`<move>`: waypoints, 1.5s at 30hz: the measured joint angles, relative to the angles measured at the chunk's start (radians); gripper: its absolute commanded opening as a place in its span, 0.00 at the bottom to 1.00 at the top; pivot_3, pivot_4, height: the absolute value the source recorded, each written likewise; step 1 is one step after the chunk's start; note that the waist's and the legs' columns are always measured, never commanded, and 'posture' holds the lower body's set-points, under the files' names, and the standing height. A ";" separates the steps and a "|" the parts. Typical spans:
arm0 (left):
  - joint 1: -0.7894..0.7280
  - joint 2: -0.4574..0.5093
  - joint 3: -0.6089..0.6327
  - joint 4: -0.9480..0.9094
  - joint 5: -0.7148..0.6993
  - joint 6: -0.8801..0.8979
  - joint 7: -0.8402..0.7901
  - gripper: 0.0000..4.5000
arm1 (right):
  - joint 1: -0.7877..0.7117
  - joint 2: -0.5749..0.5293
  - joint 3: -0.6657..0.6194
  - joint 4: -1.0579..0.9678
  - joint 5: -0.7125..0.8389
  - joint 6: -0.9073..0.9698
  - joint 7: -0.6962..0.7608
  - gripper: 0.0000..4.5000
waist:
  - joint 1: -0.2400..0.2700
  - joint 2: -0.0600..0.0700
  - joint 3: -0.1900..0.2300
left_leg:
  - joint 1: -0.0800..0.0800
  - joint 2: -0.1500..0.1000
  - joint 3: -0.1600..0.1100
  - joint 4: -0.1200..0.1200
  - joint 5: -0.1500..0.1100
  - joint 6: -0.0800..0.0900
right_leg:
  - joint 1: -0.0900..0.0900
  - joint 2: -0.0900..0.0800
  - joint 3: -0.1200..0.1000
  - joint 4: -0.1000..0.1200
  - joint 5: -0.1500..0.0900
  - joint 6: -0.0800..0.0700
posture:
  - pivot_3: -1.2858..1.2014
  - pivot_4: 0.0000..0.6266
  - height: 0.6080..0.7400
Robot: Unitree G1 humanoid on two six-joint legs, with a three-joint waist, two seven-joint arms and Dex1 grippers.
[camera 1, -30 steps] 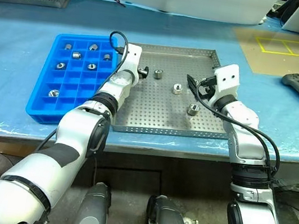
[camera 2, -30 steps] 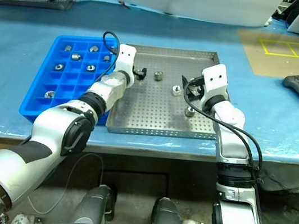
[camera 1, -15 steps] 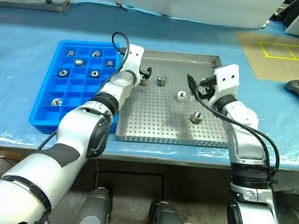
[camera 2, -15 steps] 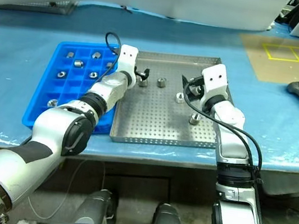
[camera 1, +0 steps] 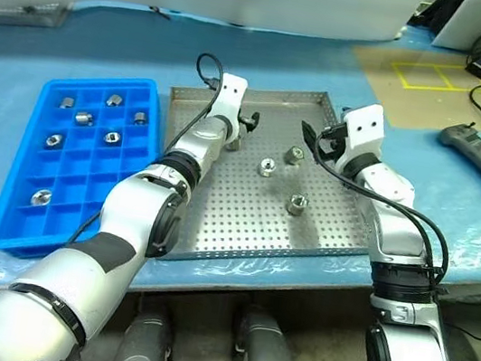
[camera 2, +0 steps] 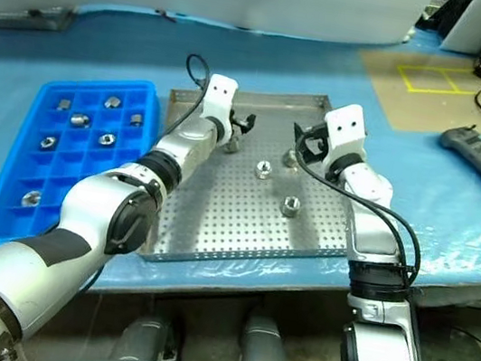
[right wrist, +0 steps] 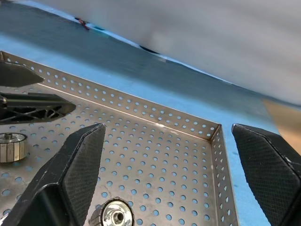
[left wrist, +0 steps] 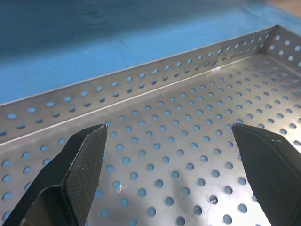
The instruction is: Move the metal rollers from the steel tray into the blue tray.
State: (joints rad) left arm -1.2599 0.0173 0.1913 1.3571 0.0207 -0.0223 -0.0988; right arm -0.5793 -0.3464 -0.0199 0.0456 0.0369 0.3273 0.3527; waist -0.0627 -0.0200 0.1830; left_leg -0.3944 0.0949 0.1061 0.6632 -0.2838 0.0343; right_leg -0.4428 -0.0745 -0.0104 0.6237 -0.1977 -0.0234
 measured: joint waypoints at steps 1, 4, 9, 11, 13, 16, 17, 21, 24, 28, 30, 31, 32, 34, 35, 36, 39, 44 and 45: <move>0.002 0.009 0.000 0.001 0.000 0.000 0.004 0.99 | 0.000 0.002 0.005 0.000 0.000 0.000 0.000 1.00 | 0.004 0.002 0.002 | 0.006 0.000 0.001 -0.001 0.000 0.003 | 0.005 -0.001 0.000 -0.004 0.002 0.000 | 0.41 0.24 1.00; 0.003 0.022 0.000 0.001 0.000 -0.001 0.026 0.99 | 0.000 0.004 0.012 0.000 0.000 -0.001 0.001 1.00 | 0.024 0.004 0.003 | 0.021 0.001 0.005 -0.010 0.001 0.008 | 0.020 -0.003 0.000 -0.020 0.000 -0.007 | 0.41 0.24 1.00; 0.003 0.018 0.005 -0.002 -0.004 -0.006 0.061 0.99 | -0.001 0.004 0.013 0.000 0.001 -0.005 0.000 1.00 | 0.035 0.004 0.003 | 0.029 0.002 0.015 -0.017 0.004 0.012 | 0.024 -0.009 0.000 -0.020 -0.001 -0.010 | 0.41 0.24 1.00; 0.006 0.011 0.005 -0.008 -0.009 -0.006 0.054 0.99 | -0.001 0.004 0.013 0.000 0.001 -0.005 0.000 1.00 | 0.033 0.004 0.003 | 0.029 0.002 0.016 -0.017 0.004 0.013 | 0.023 -0.009 0.000 -0.019 -0.001 -0.010 | 0.41 0.24 1.00; 0.017 0.001 0.005 -0.017 -0.016 -0.004 0.047 0.99 | -0.001 0.004 0.013 0.000 0.001 -0.005 0.000 1.00 | 0.028 0.004 0.003 | 0.029 0.003 0.016 -0.017 0.004 0.013 | 0.023 -0.009 0.000 -0.019 -0.001 -0.010 | 0.41 0.24 1.00; 0.049 -0.008 -0.001 -0.029 -0.017 -0.003 0.047 0.99 | -0.001 0.006 0.013 0.000 0.001 -0.005 -0.001 1.00 | 0.023 0.004 0.003 | 0.029 0.003 0.016 -0.017 0.004 0.015 | 0.022 -0.009 0.000 -0.019 -0.001 -0.010 | 0.41 0.24 1.00; 0.062 -0.009 -0.002 -0.030 -0.017 -0.001 0.051 0.99 | -0.001 0.006 0.013 0.002 0.001 -0.005 -0.001 1.00 | 0.020 0.004 0.003 | 0.028 0.003 0.016 -0.017 0.004 0.016 | 0.022 -0.009 0.000 -0.019 -0.001 -0.010 | 0.41 0.24 1.00; 0.088 -0.008 0.000 -0.036 -0.022 0.000 0.074 0.99 | 0.000 0.009 0.013 0.020 0.001 -0.010 -0.001 1.00 | 0.020 0.004 0.003 | 0.027 0.005 0.016 -0.019 0.007 0.016 | 0.020 -0.008 -0.001 -0.018 -0.001 -0.011 | 0.42 0.24 1.00; 0.097 -0.003 0.008 -0.050 -0.035 -0.014 0.092 0.99 | 0.000 0.010 0.013 0.022 0.001 -0.012 0.000 1.00 | 0.021 0.003 0.003 | 0.026 0.005 0.016 -0.021 0.009 0.015 | 0.019 -0.008 -0.002 -0.018 0.000 -0.012 | 0.42 0.24 1.00; 0.100 0.000 0.014 -0.086 -0.048 -0.039 0.093 0.99 | 0.000 0.010 0.013 0.025 0.001 -0.015 0.001 1.00 | 0.021 0.003 0.003 | 0.025 0.005 0.015 -0.021 0.009 0.016 | 0.018 -0.008 -0.002 -0.019 0.000 -0.012 | 0.42 0.24 1.00; 0.112 -0.001 0.013 -0.107 -0.051 -0.045 0.092 0.99 | 0.000 0.012 0.014 0.032 0.001 -0.018 0.002 1.00 | 0.021 0.003 0.003 | 0.025 0.005 0.016 -0.022 0.009 0.016 | 0.018 -0.008 -0.002 -0.019 0.000 -0.012 | 0.42 0.24 1.00; 0.122 -0.002 0.011 -0.116 -0.051 -0.046 0.093 0.99 | 0.000 0.014 0.014 0.037 0.001 -0.019 0.002 1.00 | 0.021 0.003 0.003 | 0.025 0.005 0.016 -0.022 0.009 0.016 | 0.018 -0.008 -0.002 -0.019 0.000 -0.012 | 0.42 0.24 1.00; 0.130 -0.004 0.009 -0.118 -0.051 -0.046 0.093 0.99 | 0.000 0.016 0.015 0.041 0.001 -0.019 0.002 1.00 | 0.021 0.003 0.003 | 0.025 0.005 0.016 -0.022 0.009 0.016 | 0.018 -0.008 -0.002 -0.019 0.000 -0.012 | 0.42 0.24 1.00; 0.153 -0.010 0.003 -0.128 -0.051 -0.044 0.103 0.99 | 0.000 0.018 0.015 0.044 0.001 -0.020 0.003 1.00 | 0.021 0.003 0.003 | 0.025 0.005 0.016 -0.022 0.009 0.016 | 0.017 -0.008 -0.002 -0.019 0.000 -0.012 | 0.42 0.24 1.00; 0.169 -0.016 0.000 -0.131 -0.050 -0.043 0.108 0.99 | 0.000 0.019 0.015 0.044 0.001 -0.020 0.003 1.00 | 0.021 0.004 0.003 | 0.025 0.005 0.016 -0.022 0.009 0.016 | 0.017 -0.008 -0.002 -0.019 0.000 -0.012 | 0.42 0.24 1.00; 0.181 -0.020 -0.003 -0.134 -0.050 -0.042 0.112 0.99 | 0.000 0.019 0.016 0.044 0.000 -0.021 0.004 1.00 | 0.021 0.003 0.003 | 0.025 0.005 0.016 -0.022 0.009 0.016 | 0.017 -0.008 -0.003 -0.019 0.000 -0.012 | 0.42 0.24 1.00; 0.217 -0.028 -0.008 -0.144 -0.050 -0.032 0.118 0.99 | 0.000 0.019 0.018 0.047 -0.001 -0.022 0.006 1.00 | 0.021 0.003 0.003 | 0.025 0.005 0.016 -0.022 0.009 0.016 | 0.017 -0.008 -0.003 -0.019 0.000 -0.012 | 0.42 0.24 1.00; 0.246 -0.028 -0.011 -0.171 -0.050 -0.019 0.126 0.99 | 0.000 0.019 0.019 0.052 -0.003 -0.022 0.014 1.00 | 0.021 0.003 0.003 | 0.025 0.005 0.015 -0.023 0.009 0.016 | 0.017 -0.008 -0.003 -0.020 0.000 -0.012 | 0.42 0.24 1.00; 0.251 -0.028 -0.015 -0.178 -0.050 -0.014 0.126 0.99 | 0.000 0.019 0.019 0.052 -0.004 -0.022 0.015 1.00 | 0.021 0.003 0.003 | 0.025 0.005 0.015 -0.023 0.009 0.016 | 0.017 -0.008 -0.003 -0.020 0.000 -0.012 | 0.42 0.24 1.00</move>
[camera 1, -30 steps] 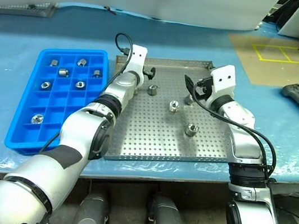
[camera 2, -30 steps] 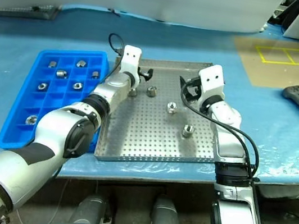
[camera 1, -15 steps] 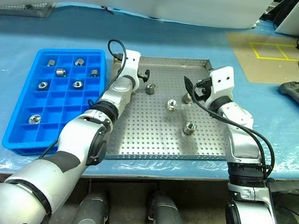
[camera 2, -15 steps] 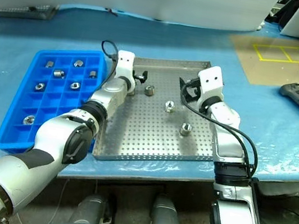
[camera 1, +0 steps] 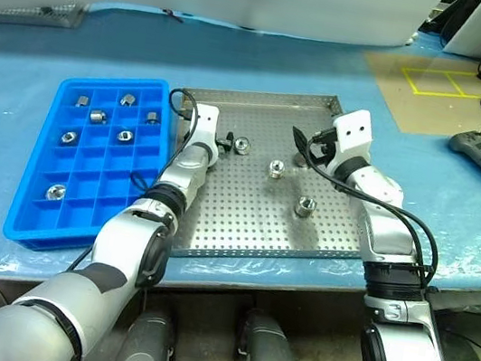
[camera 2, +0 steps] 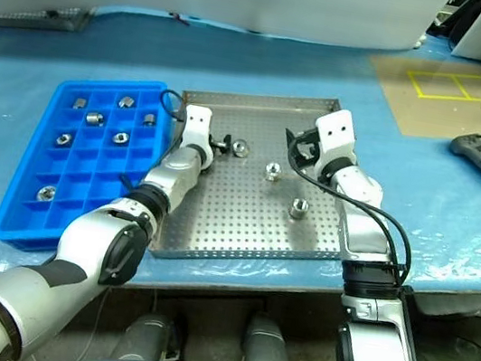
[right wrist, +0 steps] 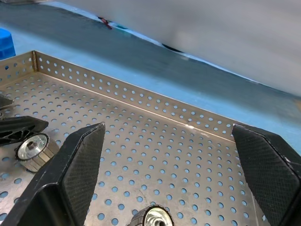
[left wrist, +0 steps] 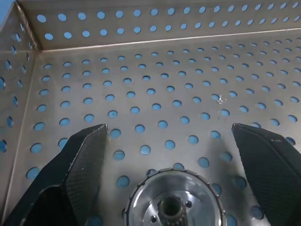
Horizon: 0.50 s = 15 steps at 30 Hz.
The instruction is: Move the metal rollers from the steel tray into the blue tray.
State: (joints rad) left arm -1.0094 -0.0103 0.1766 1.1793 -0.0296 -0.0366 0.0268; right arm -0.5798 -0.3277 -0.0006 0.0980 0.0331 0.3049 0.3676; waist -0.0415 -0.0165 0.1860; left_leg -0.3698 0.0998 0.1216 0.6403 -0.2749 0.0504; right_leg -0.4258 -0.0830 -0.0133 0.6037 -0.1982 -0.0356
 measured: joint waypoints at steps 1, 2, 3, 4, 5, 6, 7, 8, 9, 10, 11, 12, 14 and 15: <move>0.003 0.000 -0.002 -0.004 0.000 0.002 0.000 0.99 | 0.000 0.000 0.000 0.000 0.000 0.000 0.000 1.00 | 0.000 0.000 0.000 | 0.000 0.000 0.000 0.000 0.000 0.000 | 0.000 0.000 0.000 0.000 0.000 0.000 | 0.42 0.24 1.00; 0.007 0.001 -0.007 -0.010 0.000 0.005 -0.001 0.99 | 0.000 0.000 0.000 0.001 -0.001 0.000 0.000 1.00 | 0.000 0.000 0.000 | -0.001 0.000 0.000 0.000 0.000 0.000 | -0.001 0.000 0.000 0.000 0.000 0.000 | 0.42 0.24 1.00; 0.011 0.001 -0.010 -0.017 0.000 0.008 -0.003 0.99 | 0.000 0.000 0.000 0.003 -0.002 0.000 0.001 1.00 | 0.000 0.000 0.000 | -0.001 0.000 0.000 0.000 0.000 0.000 | -0.001 0.000 0.000 0.000 0.000 0.000 | 0.42 0.24 1.00; 0.013 0.001 -0.011 -0.022 0.000 0.012 -0.006 0.99 | 0.000 0.000 0.000 0.004 -0.003 -0.001 0.001 1.00 | 0.000 0.000 0.000 | -0.001 0.000 0.000 -0.001 0.000 0.000 | -0.001 0.000 0.000 0.000 0.000 0.000 | 0.42 0.24 1.00; 0.020 0.001 -0.011 -0.034 -0.001 0.017 -0.014 0.99 | 0.000 0.000 0.001 0.005 -0.004 -0.001 0.001 1.00 | 0.000 0.000 0.000 | -0.001 0.000 0.000 -0.001 0.000 0.000 | -0.001 0.000 0.000 0.000 0.000 0.000 | 0.42 0.24 1.00; 0.029 0.001 -0.013 -0.048 -0.002 0.021 -0.022 0.99 | 0.000 0.000 0.001 0.006 -0.005 -0.002 0.001 1.00 | 0.000 0.000 0.000 | -0.001 0.000 0.000 -0.001 0.000 0.000 | -0.001 0.000 0.000 0.000 0.000 0.000 | 0.42 0.24 1.00; 0.033 0.000 -0.014 -0.056 -0.002 0.024 -0.028 0.99 | 0.000 0.000 0.001 0.006 -0.006 -0.004 0.001 1.00 | 0.000 0.000 0.000 | 0.000 0.000 0.000 -0.001 0.000 0.000 | -0.001 0.000 0.000 0.000 0.000 0.000 | 0.42 0.24 1.00; 0.039 -0.002 -0.015 -0.068 -0.004 0.030 -0.037 0.99 | 0.000 0.000 0.001 0.006 -0.006 -0.005 0.001 1.00 | 0.000 0.000 0.000 | 0.000 0.000 0.000 -0.001 0.000 0.000 | -0.001 0.000 0.000 0.000 0.000 0.000 | 0.43 0.24 1.00; 0.044 -0.004 -0.015 -0.077 -0.005 0.034 -0.041 0.99 | 0.000 0.000 0.001 0.006 -0.007 -0.005 0.001 1.00 | 0.000 0.000 0.000 | 0.000 0.000 0.000 -0.001 0.000 0.000 | -0.001 0.000 0.000 0.000 0.000 0.000 | 0.43 0.24 1.00; 0.051 -0.007 -0.016 -0.091 -0.008 0.040 -0.047 0.99 | 0.000 0.000 0.002 0.006 -0.008 -0.006 0.001 1.00 | 0.000 0.000 0.000 | 0.000 0.000 0.000 -0.001 0.000 0.000 | -0.001 0.000 0.000 0.000 0.000 0.000 | 0.43 0.24 1.00; 0.056 -0.009 -0.016 -0.097 -0.009 0.041 -0.049 0.99 | 0.000 0.000 0.002 0.007 -0.008 -0.007 0.001 1.00 | 0.000 0.000 0.000 | 0.000 0.000 0.000 -0.001 0.000 0.000 | -0.001 0.000 0.000 0.000 0.000 0.000 | 0.43 0.24 1.00; 0.063 -0.011 -0.020 -0.109 -0.009 0.041 -0.055 0.99 | 0.000 0.000 0.003 0.008 -0.008 -0.009 0.001 1.00 | 0.000 0.000 0.000 | 0.000 0.000 0.000 -0.001 0.000 0.000 | -0.001 0.000 0.000 -0.001 0.000 0.000 | 0.43 0.24 1.00; 0.072 -0.014 -0.027 -0.121 -0.009 0.041 -0.072 0.99 | -0.001 0.001 0.004 0.016 -0.009 -0.013 0.001 1.00 | 0.001 0.000 0.000 | 0.000 0.000 0.000 -0.001 0.000 0.000 | -0.001 0.000 0.000 -0.001 0.000 0.000 | 0.43 0.24 1.00; 0.074 -0.015 -0.028 -0.125 -0.010 0.041 -0.082 0.99 | -0.004 0.002 0.004 0.026 -0.010 -0.015 0.001 1.00 | 0.002 0.000 0.000 | 0.000 0.000 0.000 -0.001 0.000 0.000 | -0.001 0.000 0.000 -0.001 0.000 0.000 | 0.44 0.24 1.00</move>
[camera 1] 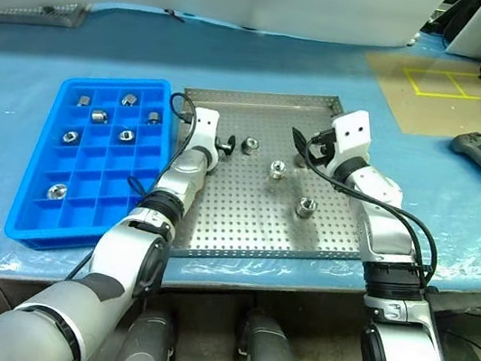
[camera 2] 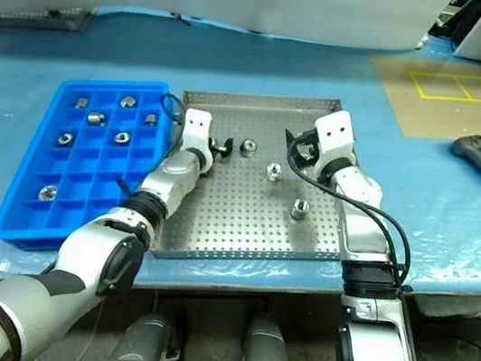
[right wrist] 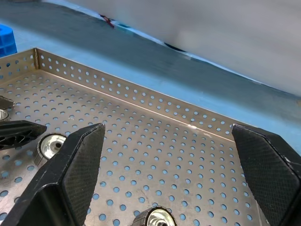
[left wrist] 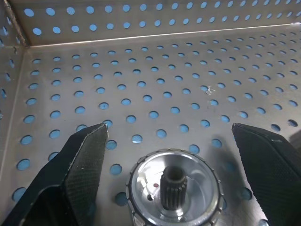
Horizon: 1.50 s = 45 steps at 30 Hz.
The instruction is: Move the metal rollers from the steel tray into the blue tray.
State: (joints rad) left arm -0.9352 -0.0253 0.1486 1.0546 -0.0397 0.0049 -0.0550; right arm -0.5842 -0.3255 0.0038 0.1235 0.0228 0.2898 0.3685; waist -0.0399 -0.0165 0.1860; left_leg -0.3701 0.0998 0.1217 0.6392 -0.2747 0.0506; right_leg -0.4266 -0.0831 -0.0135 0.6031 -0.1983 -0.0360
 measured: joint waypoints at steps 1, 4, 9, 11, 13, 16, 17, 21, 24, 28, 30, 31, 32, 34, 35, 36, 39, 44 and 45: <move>0.003 -0.002 0.000 -0.005 -0.003 0.000 -0.010 0.99 | -0.002 0.002 0.000 0.008 -0.001 -0.002 0.000 1.00 | 0.001 0.000 0.000 | 0.000 0.000 0.000 0.000 0.000 0.000 | 0.000 0.000 0.000 0.000 0.000 0.000 | 0.44 0.24 1.00; 0.015 -0.004 0.000 -0.023 -0.014 0.001 -0.040 0.99 | -0.018 0.007 0.007 0.032 -0.002 -0.012 0.001 1.00 | 0.001 0.000 0.000 | 0.000 0.000 0.000 0.000 0.000 0.000 | 0.000 0.000 0.000 0.000 0.000 0.000 | 0.44 0.24 1.00; 0.035 -0.004 0.000 -0.052 -0.027 0.004 -0.055 0.71 | -0.046 0.015 0.012 0.065 -0.003 -0.040 0.008 1.00 | 0.003 0.000 0.000 | 0.000 0.000 0.000 0.000 0.000 0.000 | 0.000 0.000 -0.001 0.000 0.000 0.000 | 0.45 0.24 1.00; 0.040 -0.003 0.000 -0.058 -0.029 0.006 -0.055 0.55 | -0.049 0.017 0.013 0.075 -0.003 -0.045 0.011 1.00 | 0.004 0.000 0.000 | 0.000 0.000 0.000 -0.001 0.000 0.000 | 0.000 0.000 -0.001 0.000 0.000 0.000 | 0.45 0.24 1.00; 0.043 -0.003 -0.002 -0.065 -0.030 0.010 -0.055 0.40 | -0.050 0.019 0.015 0.085 -0.003 -0.051 0.013 1.00 | 0.004 0.000 0.000 | 0.000 0.000 0.000 -0.001 0.000 0.000 | 0.000 0.000 -0.001 -0.001 0.000 0.000 | 0.45 0.24 1.00; 0.053 -0.002 -0.004 -0.083 -0.030 0.017 -0.054 0.39 | -0.052 0.022 0.019 0.098 -0.003 -0.056 0.019 1.00 | 0.004 0.000 0.000 | 0.000 0.000 0.000 -0.001 0.000 0.000 | 0.000 0.000 -0.001 -0.001 0.000 -0.001 | 0.46 0.24 1.00; 0.054 -0.002 -0.004 -0.086 -0.030 0.018 -0.053 0.39 | -0.052 0.023 0.019 0.099 -0.003 -0.059 0.020 1.00 | 0.005 0.000 0.000 | 0.000 0.000 0.000 -0.002 0.000 0.000 | 0.000 0.000 -0.001 -0.001 0.000 -0.001 | 0.46 0.24 1.00; 0.081 -0.015 -0.001 -0.150 -0.055 0.020 -0.072 0.39 | -0.061 0.028 0.020 0.113 -0.003 -0.070 0.022 1.00 | 0.006 0.000 0.001 | -0.001 0.000 0.000 -0.002 0.000 0.000 | -0.002 0.000 -0.001 -0.001 -0.001 -0.001 | 0.48 0.24 1.00; 0.094 -0.021 -0.002 -0.263 -0.075 0.004 -0.084 0.39 | -0.078 0.044 0.030 0.136 -0.003 -0.081 0.029 1.00 | 0.009 -0.001 0.001 | -0.011 0.000 0.000 -0.002 0.002 0.000 | -0.013 0.000 -0.001 0.002 0.000 -0.002 | 0.49 0.24 1.00; 0.106 -0.006 -0.003 -0.505 -0.062 0.018 -0.004 0.39 | -0.101 0.065 0.049 0.190 -0.003 -0.097 0.046 1.00 | 0.013 -0.001 0.004 | -0.016 0.002 0.000 -0.002 0.003 0.000 | -0.017 0.000 -0.004 0.004 0.000 -0.004 | 0.51 0.24 1.00; 0.114 0.007 0.000 -0.639 -0.045 0.054 0.057 0.39 | -0.116 0.072 0.051 0.214 -0.004 -0.111 0.053 1.00 | 0.018 0.000 0.004 | -0.016 0.002 -0.001 -0.002 0.003 0.000 | -0.017 0.000 -0.006 0.004 -0.002 -0.006 | 0.53 0.24 1.00; 0.129 0.022 0.001 -0.723 -0.039 0.091 0.077 0.39 | -0.126 0.079 0.052 0.229 -0.004 -0.119 0.058 1.00 | 0.021 0.000 0.004 | -0.015 0.003 -0.001 -0.003 0.003 0.000 | -0.017 0.000 -0.006 0.004 -0.002 -0.007 | 0.53 0.24 1.00; 0.148 0.035 0.001 -0.794 -0.031 0.126 0.091 0.39 | -0.133 0.084 0.055 0.242 -0.004 -0.128 0.064 1.00 | 0.026 0.000 0.004 | -0.015 0.003 -0.001 -0.003 0.003 0.000 | -0.017 0.000 -0.007 0.005 -0.003 -0.008 | 0.53 0.24 1.00; 0.204 0.066 0.005 -0.910 -0.021 0.206 0.117 0.39 | -0.156 0.100 0.063 0.279 -0.004 -0.147 0.074 1.00 | 0.030 0.000 0.004 | -0.015 0.003 -0.002 -0.004 0.004 -0.001 | -0.017 0.000 -0.008 0.006 -0.004 -0.010 | 0.55 0.24 1.00; 0.236 0.080 0.011 -0.945 -0.016 0.242 0.129 0.39 | -0.165 0.105 0.067 0.297 -0.004 -0.156 0.079 1.00 | 0.033 0.000 0.004 | -0.015 0.004 -0.002 -0.004 0.005 -0.003 | -0.017 0.000 -0.009 0.006 -0.004 -0.010 | 0.55 0.24 1.00; 0.263 0.089 0.017 -0.959 -0.012 0.267 0.136 0.39 | -0.169 0.109 0.069 0.306 -0.004 -0.163 0.083 1.00 | 0.038 0.000 0.004 | -0.015 0.004 -0.002 -0.004 0.005 -0.003 | -0.017 0.000 -0.010 0.006 -0.004 -0.010 | 0.55 0.24 1.00; 0.342 0.112 0.037 -0.987 0.000 0.346 0.171 0.39 | -0.186 0.122 0.071 0.346 -0.004 -0.184 0.092 1.00 | 0.058 -0.001 0.005 | -0.016 0.004 -0.004 -0.004 0.006 -0.005 | -0.017 0.000 -0.011 0.006 -0.004 -0.011 | 0.56 0.24 1.00; 0.408 0.168 0.058 -1.089 0.022 0.414 0.197 0.39 | -0.197 0.134 0.079 0.390 -0.005 -0.210 0.108 1.00 | 0.085 -0.002 0.005 | -0.016 0.004 -0.005 -0.005 0.007 -0.006 | -0.017 0.000 -0.012 0.006 -0.005 -0.011 | 0.56 0.24 1.00; 0.422 0.176 0.060 -1.111 0.022 0.424 0.195 0.39 | -0.199 0.138 0.081 0.395 -0.005 -0.216 0.110 1.00 | 0.088 -0.002 0.005 | -0.016 0.004 -0.005 -0.005 0.007 -0.007 | -0.017 0.000 -0.012 0.006 -0.005 -0.011 | 0.56 0.24 1.00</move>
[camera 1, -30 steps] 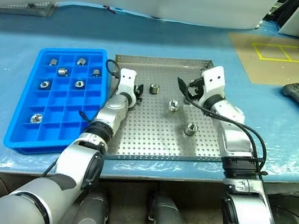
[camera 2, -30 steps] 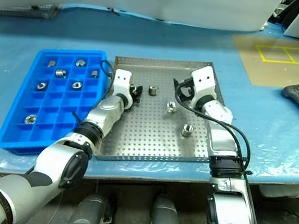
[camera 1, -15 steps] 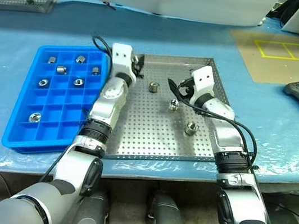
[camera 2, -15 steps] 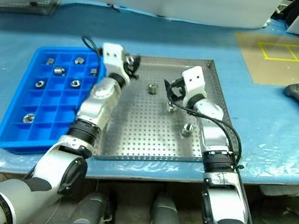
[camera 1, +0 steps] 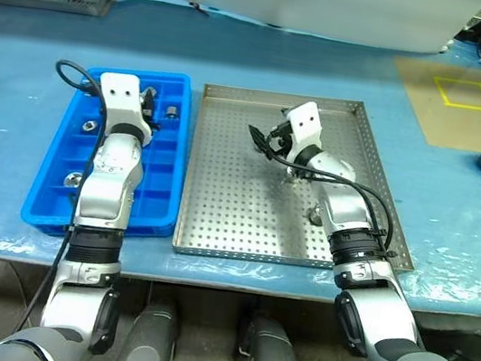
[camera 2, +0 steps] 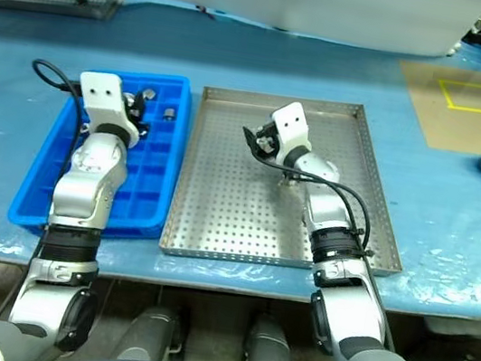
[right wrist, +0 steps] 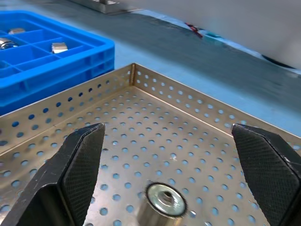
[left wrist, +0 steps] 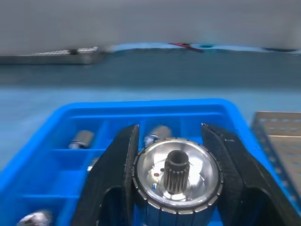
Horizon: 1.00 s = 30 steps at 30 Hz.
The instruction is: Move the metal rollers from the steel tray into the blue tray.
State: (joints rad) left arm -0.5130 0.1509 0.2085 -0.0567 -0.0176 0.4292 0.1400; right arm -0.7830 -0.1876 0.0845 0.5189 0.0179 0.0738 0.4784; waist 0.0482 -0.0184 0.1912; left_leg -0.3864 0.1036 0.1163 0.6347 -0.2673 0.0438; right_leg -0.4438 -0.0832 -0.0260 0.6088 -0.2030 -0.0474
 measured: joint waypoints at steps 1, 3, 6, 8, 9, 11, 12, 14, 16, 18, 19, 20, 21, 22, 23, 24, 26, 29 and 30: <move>0.019 0.006 0.001 -0.021 -0.001 0.014 -0.003 0.39 | -0.002 0.001 0.003 0.003 0.000 -0.003 0.001 1.00 | 0.002 0.000 0.000 | 0.000 0.000 0.000 0.000 0.000 0.000 | 0.000 0.000 0.000 0.000 0.000 0.000 | 0.56 0.24 1.00; 0.058 0.006 0.003 -0.043 -0.006 0.043 -0.010 0.39 | -0.006 0.001 0.003 0.008 -0.001 -0.007 0.005 1.00 | 0.006 0.000 0.000 | 0.000 0.000 0.000 0.000 0.001 -0.002 | 0.000 0.000 0.000 0.000 0.000 0.000 | 0.56 0.24 1.00; 0.117 0.010 0.004 -0.072 -0.021 0.097 -0.033 0.39 | -0.019 0.000 0.004 0.017 -0.001 -0.014 0.009 1.00 | 0.006 0.000 0.000 | 0.000 0.000 0.000 0.000 0.001 -0.002 | 0.000 0.000 0.000 0.000 0.000 0.000 | 0.56 0.24 1.00; 0.144 0.022 0.005 -0.097 -0.027 0.123 -0.045 0.39 | -0.020 -0.002 0.004 0.019 -0.002 -0.019 0.010 1.00 | 0.006 0.000 0.000 | 0.000 0.000 -0.001 0.000 0.001 -0.002 | 0.000 0.001 -0.001 0.001 0.000 0.000 | 0.56 0.24 1.00; 0.156 0.026 0.007 -0.111 -0.028 0.130 -0.048 0.39 | -0.020 -0.003 0.004 0.020 -0.002 -0.020 0.010 1.00 | 0.005 0.000 0.000 | 0.000 0.001 -0.001 0.000 0.001 -0.002 | 0.000 0.001 -0.001 0.001 0.000 0.000 | 0.56 0.24 1.00; 0.170 0.028 0.012 -0.129 -0.030 0.146 -0.049 0.39 | -0.020 -0.008 0.004 0.022 -0.002 -0.021 0.010 1.00 | 0.004 0.000 0.000 | 0.001 0.001 -0.002 0.000 0.002 -0.003 | 0.000 0.001 -0.001 0.002 0.000 0.000 | 0.56 0.24 1.00; 0.174 0.027 0.015 -0.131 -0.031 0.151 -0.048 0.39 | -0.020 -0.008 0.004 0.022 -0.002 -0.021 0.011 1.00 | 0.004 0.000 0.000 | 0.001 0.001 -0.002 0.000 0.002 -0.003 | 0.000 0.001 -0.001 0.002 0.000 -0.001 | 0.56 0.24 1.00; 0.178 0.022 0.021 -0.133 -0.031 0.160 -0.042 0.39 | -0.020 -0.008 0.004 0.022 -0.003 -0.022 0.011 1.00 | 0.004 0.000 0.000 | 0.001 0.001 -0.002 0.000 0.003 -0.003 | 0.000 0.001 -0.001 0.002 0.001 -0.002 | 0.56 0.24 1.00; 0.179 0.011 0.025 -0.133 -0.032 0.164 -0.032 0.39 | -0.020 -0.008 0.004 0.022 -0.003 -0.022 0.013 1.00 | 0.004 0.000 0.000 | 0.001 0.001 -0.002 0.000 0.003 -0.003 | 0.000 0.001 -0.001 0.002 0.001 -0.002 | 0.56 0.24 1.00; 0.179 0.000 0.030 -0.129 -0.037 0.167 -0.024 0.39 | -0.020 -0.008 0.004 0.022 -0.003 -0.022 0.017 1.00 | 0.004 0.000 0.000 | 0.001 0.001 -0.002 0.000 0.003 -0.002 | 0.001 0.001 -0.001 0.002 0.001 -0.003 | 0.56 0.24 1.00; 0.179 -0.001 0.033 -0.121 -0.039 0.167 -0.022 0.47 | -0.020 -0.008 0.004 0.022 -0.003 -0.022 0.018 1.00 | 0.003 0.000 0.000 | 0.001 0.001 -0.002 0.000 0.003 -0.002 | 0.001 0.001 -0.001 0.002 0.001 -0.003 | 0.56 0.24 1.00; 0.179 -0.001 0.038 -0.114 -0.042 0.167 -0.021 0.55 | -0.020 -0.008 0.004 0.022 -0.005 -0.022 0.018 1.00 | 0.003 0.000 0.000 | 0.001 0.001 -0.002 0.000 0.003 -0.002 | 0.001 0.001 -0.001 0.002 0.002 -0.003 | 0.56 0.24 1.00; 0.179 -0.002 0.045 -0.107 -0.047 0.167 -0.021 0.61 | -0.019 -0.008 0.004 0.022 -0.006 -0.022 0.018 1.00 | 0.002 0.000 0.000 | 0.001 0.001 -0.002 0.000 0.004 -0.002 | 0.001 0.002 -0.001 0.002 0.002 -0.003 | 0.56 0.24 1.00; 0.179 -0.001 0.049 -0.103 -0.048 0.167 -0.020 0.68 | -0.019 -0.008 0.004 0.022 -0.007 -0.022 0.018 1.00 | 0.002 0.000 0.000 | 0.001 0.001 -0.002 0.000 0.004 -0.003 | 0.001 0.002 -0.002 0.002 0.002 -0.003 | 0.56 0.24 1.00; 0.179 -0.001 0.052 -0.100 -0.048 0.167 -0.016 0.75 | -0.018 -0.008 0.004 0.022 -0.007 -0.022 0.018 1.00 | 0.002 0.000 0.000 | 0.001 0.001 -0.003 0.000 0.004 -0.003 | 0.001 0.002 -0.002 0.002 0.002 -0.003 | 0.56 0.24 1.00; 0.179 -0.001 0.056 -0.094 -0.048 0.167 -0.010 0.83 | -0.017 -0.009 0.004 0.022 -0.008 -0.022 0.018 1.00 | 0.002 0.000 0.000 | 0.001 0.001 -0.003 0.000 0.004 -0.003 | 0.001 0.002 -0.002 0.002 0.002 -0.003 | 0.56 0.24 1.00; 0.171 0.004 0.064 -0.070 -0.047 0.167 -0.001 0.99 | -0.015 -0.010 0.004 0.022 -0.012 -0.022 0.018 1.00 | 0.002 0.000 0.000 | 0.001 0.001 -0.003 0.000 0.004 -0.003 | 0.001 0.002 -0.002 0.002 0.002 -0.003 | 0.55 0.24 1.00; 0.126 0.014 0.072 -0.006 -0.062 0.141 -0.020 0.99 | -0.008 -0.017 0.004 0.021 -0.015 -0.022 0.017 1.00 | 0.002 0.000 0.000 | 0.001 0.001 -0.003 0.000 0.005 -0.003 | 0.001 0.002 -0.002 0.003 0.002 -0.004 | 0.54 0.24 1.00; 0.104 0.014 0.076 0.018 -0.084 0.119 -0.050 0.99 | -0.004 -0.018 0.004 0.021 -0.015 -0.021 0.016 1.00 | 0.003 0.000 0.000 | 0.001 0.001 -0.003 0.000 0.006 -0.003 | 0.001 0.002 -0.002 0.003 0.003 -0.005 | 0.53 0.24 1.00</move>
State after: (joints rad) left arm -0.4087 0.1653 0.2848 -0.0392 -0.1016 0.5485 0.0898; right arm -0.7874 -0.2055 0.0883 0.5397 0.0032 0.0526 0.4941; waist 0.0517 -0.0186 0.1912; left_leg -0.3856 0.1050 0.1131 0.6348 -0.2617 0.0410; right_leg -0.4431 -0.0813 -0.0284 0.6114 -0.2003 -0.0523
